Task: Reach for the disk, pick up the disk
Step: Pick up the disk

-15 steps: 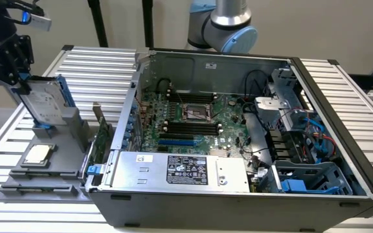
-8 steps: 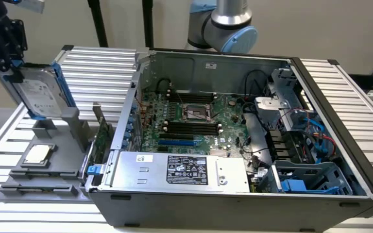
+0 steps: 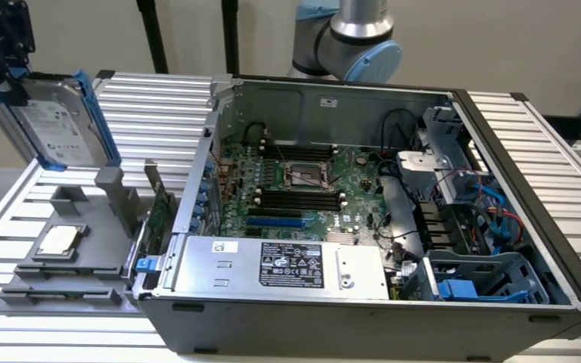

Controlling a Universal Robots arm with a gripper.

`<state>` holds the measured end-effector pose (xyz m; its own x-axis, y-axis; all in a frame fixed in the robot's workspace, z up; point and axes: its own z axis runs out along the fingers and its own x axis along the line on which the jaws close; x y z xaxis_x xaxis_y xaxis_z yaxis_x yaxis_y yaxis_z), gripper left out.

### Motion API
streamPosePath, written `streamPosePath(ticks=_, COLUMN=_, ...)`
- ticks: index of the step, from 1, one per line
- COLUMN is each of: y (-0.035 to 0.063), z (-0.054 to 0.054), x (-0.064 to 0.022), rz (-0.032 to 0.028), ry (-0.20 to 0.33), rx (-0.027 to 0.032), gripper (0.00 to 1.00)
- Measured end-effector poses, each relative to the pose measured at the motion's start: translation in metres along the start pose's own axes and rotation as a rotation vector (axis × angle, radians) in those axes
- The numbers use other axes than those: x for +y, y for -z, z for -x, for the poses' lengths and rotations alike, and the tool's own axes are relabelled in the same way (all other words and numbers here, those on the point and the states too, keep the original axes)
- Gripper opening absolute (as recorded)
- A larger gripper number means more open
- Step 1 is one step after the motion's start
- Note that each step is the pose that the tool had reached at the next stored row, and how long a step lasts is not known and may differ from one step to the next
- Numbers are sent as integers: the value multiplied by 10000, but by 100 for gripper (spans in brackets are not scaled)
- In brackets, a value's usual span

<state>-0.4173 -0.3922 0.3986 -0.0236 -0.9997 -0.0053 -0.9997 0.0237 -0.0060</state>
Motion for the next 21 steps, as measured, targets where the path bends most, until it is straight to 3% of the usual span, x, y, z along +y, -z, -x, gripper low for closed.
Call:
streamPosePath(ticks=5, y=225, z=5, x=-148, rz=1, ry=22, rx=-26, gripper=33)
streamPosePath(ticks=21, y=946, z=21, x=-876, rz=104, ry=38, rx=-166, gripper=33)
